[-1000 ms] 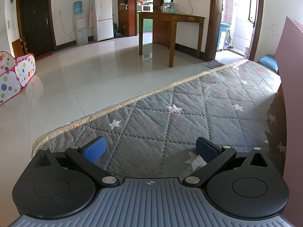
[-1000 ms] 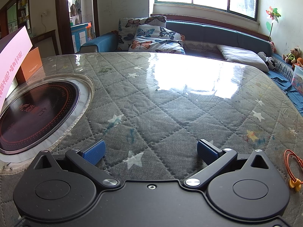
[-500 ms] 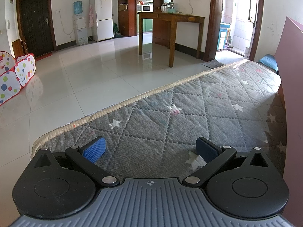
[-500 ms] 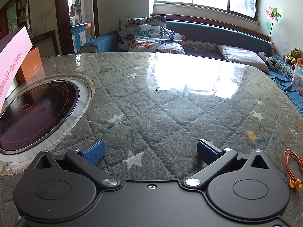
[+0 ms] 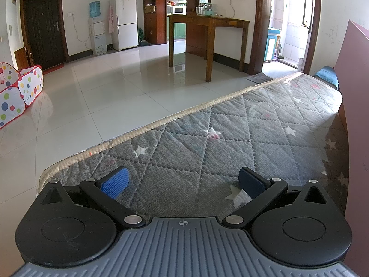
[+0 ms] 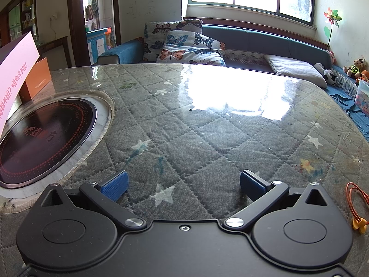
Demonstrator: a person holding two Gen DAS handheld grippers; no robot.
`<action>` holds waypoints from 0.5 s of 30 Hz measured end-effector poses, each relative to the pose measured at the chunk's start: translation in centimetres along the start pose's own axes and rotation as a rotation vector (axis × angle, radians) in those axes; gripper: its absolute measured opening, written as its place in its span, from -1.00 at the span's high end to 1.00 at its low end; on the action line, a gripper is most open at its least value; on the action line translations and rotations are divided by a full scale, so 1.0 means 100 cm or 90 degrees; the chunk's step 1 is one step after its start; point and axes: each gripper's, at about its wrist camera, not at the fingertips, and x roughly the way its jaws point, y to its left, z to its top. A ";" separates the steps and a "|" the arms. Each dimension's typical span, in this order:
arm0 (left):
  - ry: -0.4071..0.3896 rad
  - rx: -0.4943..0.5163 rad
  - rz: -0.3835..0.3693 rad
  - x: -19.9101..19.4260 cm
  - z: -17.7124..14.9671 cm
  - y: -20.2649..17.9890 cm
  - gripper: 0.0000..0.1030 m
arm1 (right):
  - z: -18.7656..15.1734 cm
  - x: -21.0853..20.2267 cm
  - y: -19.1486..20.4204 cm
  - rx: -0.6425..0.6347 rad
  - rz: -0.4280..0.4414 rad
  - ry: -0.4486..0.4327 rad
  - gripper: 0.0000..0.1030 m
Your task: Fold shopping bag
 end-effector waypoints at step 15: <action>0.000 0.000 0.000 0.002 0.001 0.001 -0.99 | 0.000 0.000 0.000 0.000 0.000 0.000 -1.00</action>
